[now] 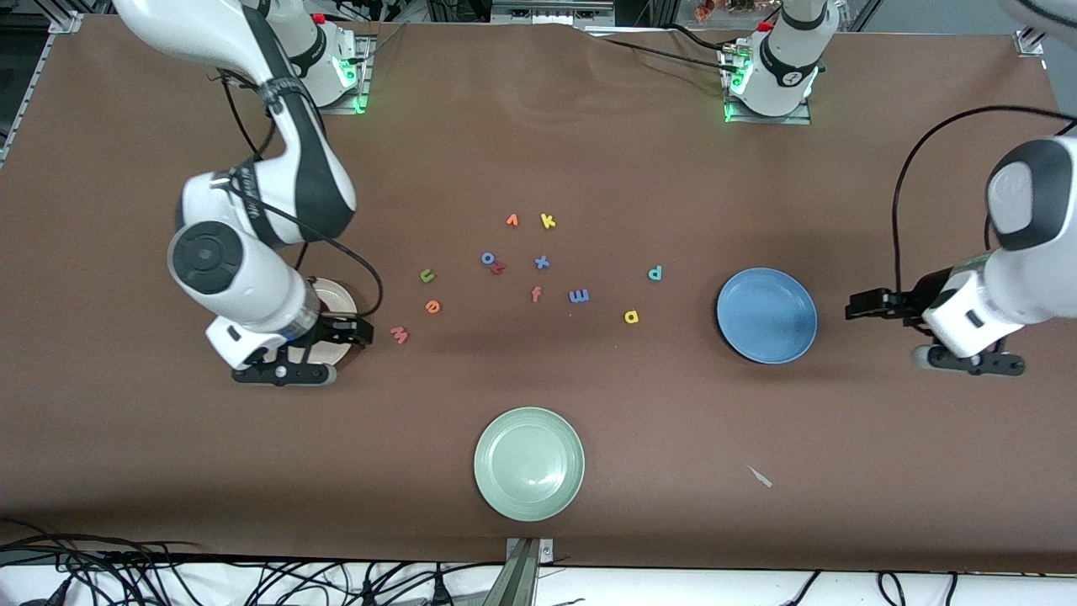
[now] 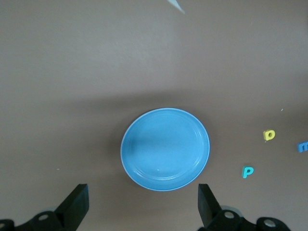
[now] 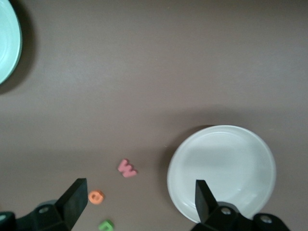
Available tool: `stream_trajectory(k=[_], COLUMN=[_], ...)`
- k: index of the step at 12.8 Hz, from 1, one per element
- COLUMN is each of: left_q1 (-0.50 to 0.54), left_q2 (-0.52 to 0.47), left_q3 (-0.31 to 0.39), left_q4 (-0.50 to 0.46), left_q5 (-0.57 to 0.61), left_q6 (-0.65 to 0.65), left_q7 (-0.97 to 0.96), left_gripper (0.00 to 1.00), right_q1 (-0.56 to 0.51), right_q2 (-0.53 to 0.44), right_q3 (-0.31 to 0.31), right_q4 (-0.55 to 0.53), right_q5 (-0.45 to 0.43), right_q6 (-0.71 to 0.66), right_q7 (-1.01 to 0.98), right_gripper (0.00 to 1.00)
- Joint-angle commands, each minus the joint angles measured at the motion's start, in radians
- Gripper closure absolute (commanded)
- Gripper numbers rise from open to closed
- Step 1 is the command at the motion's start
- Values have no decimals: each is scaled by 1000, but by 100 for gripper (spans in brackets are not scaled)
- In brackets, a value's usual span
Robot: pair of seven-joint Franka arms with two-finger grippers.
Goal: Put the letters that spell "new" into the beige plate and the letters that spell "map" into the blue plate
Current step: 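Move the right gripper to the pink w while the left gripper reaches the yellow d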
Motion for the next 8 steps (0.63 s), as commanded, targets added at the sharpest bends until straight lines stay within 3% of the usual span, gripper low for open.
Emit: stream_trajectory(k=[1, 5, 8], left_q1=[-82, -178, -264], left_q2=[16, 78, 123], left_q3=[0, -5, -5], left_q4=[31, 31, 28], left_q5=[2, 0, 2], left_q6=[-16, 21, 75], left_q7=[22, 12, -118], left_gripper=[0, 0, 0], right_q1=[15, 29, 27], right_q2=[54, 79, 59], right_q3=[-3, 20, 53], right_q4=[-15, -128, -254], right_q5=[20, 23, 23], right_q6=[115, 282, 437], right_q7=[119, 238, 305], right_gripper=[1, 1, 1])
